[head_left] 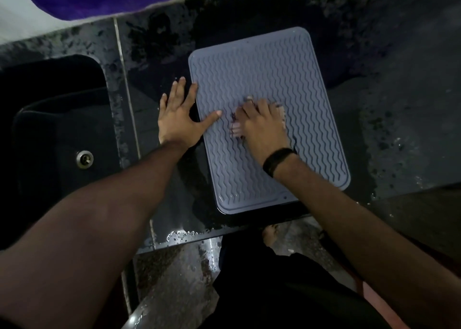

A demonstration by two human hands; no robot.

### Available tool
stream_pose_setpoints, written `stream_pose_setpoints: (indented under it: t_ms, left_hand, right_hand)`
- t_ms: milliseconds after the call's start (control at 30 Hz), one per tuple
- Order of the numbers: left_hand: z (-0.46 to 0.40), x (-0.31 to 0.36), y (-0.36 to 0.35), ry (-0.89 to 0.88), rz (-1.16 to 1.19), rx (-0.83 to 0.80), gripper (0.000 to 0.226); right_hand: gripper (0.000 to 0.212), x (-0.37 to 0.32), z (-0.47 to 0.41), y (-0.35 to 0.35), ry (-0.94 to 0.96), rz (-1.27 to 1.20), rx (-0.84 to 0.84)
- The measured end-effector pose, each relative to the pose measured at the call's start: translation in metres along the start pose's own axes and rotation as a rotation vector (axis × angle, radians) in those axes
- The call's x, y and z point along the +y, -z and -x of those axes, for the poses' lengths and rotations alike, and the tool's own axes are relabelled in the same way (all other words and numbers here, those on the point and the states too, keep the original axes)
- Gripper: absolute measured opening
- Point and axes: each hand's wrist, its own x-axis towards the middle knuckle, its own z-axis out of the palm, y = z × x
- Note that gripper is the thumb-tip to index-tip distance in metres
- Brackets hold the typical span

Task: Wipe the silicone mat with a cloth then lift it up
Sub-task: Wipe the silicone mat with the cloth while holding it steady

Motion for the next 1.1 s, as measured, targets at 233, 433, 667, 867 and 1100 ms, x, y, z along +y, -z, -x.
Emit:
stream_pose_setpoints:
  t_ms: [233,433,667,867,1100]
  left_hand:
    - [-0.001,0.0,0.0,0.013,0.003,-0.015,0.1]
    - [-0.001,0.002,0.001,0.007,0.002,-0.007,0.099]
    - [0.0,0.0,-0.002,-0.008,0.016,0.039,0.097]
    - [0.0,0.0,-0.004,-0.025,0.004,0.064,0.097]
    - [0.0,0.0,-0.004,-0.005,0.019,0.058,0.098]
  right_hand:
    - [0.041,0.004,0.017,0.01,0.004,0.0,-0.079]
    - [0.045,0.006,-0.063,0.035,-0.034,-0.03,-0.009]
    - [0.044,-0.004,-0.086,0.022,-0.003,0.024,-0.038]
    - [0.043,0.004,-0.05,0.016,0.035,0.004,-0.045]
    - [0.045,0.01,-0.116,0.038,-0.047,-0.023,0.055]
